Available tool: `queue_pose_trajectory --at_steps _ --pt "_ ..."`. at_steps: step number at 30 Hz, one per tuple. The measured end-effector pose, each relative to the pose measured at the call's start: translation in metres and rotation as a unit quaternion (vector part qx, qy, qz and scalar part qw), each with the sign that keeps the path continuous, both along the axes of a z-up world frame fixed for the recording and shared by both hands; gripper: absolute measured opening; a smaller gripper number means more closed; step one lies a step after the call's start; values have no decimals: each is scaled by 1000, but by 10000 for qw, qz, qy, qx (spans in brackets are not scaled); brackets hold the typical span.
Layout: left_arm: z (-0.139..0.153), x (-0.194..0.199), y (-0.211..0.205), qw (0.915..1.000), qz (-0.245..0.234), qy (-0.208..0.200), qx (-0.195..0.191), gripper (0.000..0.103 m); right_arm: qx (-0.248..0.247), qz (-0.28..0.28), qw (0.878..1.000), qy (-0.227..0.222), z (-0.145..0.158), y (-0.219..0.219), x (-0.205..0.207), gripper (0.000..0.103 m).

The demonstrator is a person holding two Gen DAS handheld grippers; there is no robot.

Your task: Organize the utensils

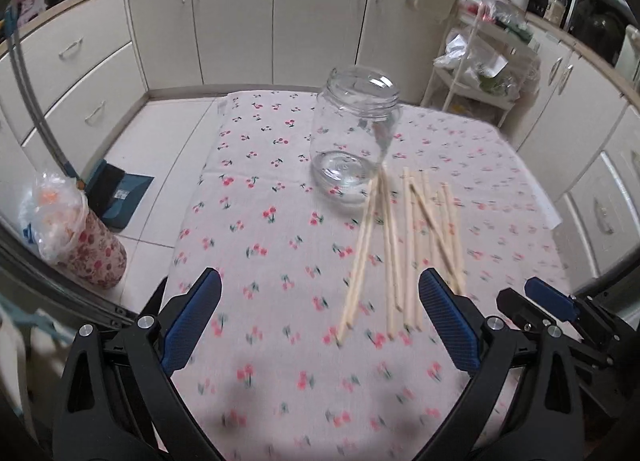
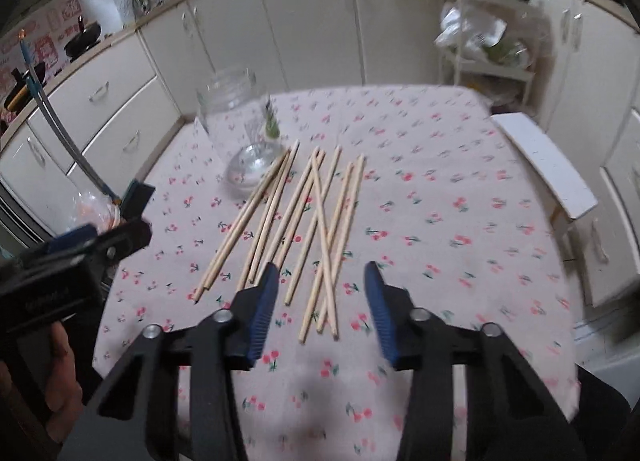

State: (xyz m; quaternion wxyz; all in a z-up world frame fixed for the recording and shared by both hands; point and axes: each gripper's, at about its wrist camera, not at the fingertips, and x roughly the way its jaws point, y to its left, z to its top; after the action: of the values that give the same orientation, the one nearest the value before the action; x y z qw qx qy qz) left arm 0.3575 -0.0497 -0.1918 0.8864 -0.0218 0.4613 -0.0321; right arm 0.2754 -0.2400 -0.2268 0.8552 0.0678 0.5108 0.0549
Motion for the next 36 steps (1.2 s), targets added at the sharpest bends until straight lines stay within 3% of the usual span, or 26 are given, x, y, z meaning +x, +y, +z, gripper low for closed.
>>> queue_pose_trajectory --at_steps 5,11,14,18,21,24,32,36 --pt "-30 31 -1 9998 -45 181 101 86 -97 138 9997 177 -27 3 31 34" --pt "-54 53 -12 9983 -474 343 -37 70 -284 256 9986 356 -49 5 51 34" --pt "-64 59 -23 9971 -638 426 -7 62 -302 250 9985 386 -57 2 53 27" --pt "-76 63 -32 9955 -754 574 -73 45 -293 180 9988 354 -58 -5 52 13" --pt "-78 58 -41 9955 -806 473 134 34 -212 22 9991 367 -58 -15 49 12" --pt "-78 54 -46 9950 -854 516 63 14 11 -148 9991 395 -57 -25 45 11" --pt "-76 28 -45 9907 -937 830 -526 10 765 -568 9936 609 -56 -49 27 11" --pt "-75 14 -43 9857 -1048 1060 -791 10 890 -529 9925 655 -56 -51 21 11"
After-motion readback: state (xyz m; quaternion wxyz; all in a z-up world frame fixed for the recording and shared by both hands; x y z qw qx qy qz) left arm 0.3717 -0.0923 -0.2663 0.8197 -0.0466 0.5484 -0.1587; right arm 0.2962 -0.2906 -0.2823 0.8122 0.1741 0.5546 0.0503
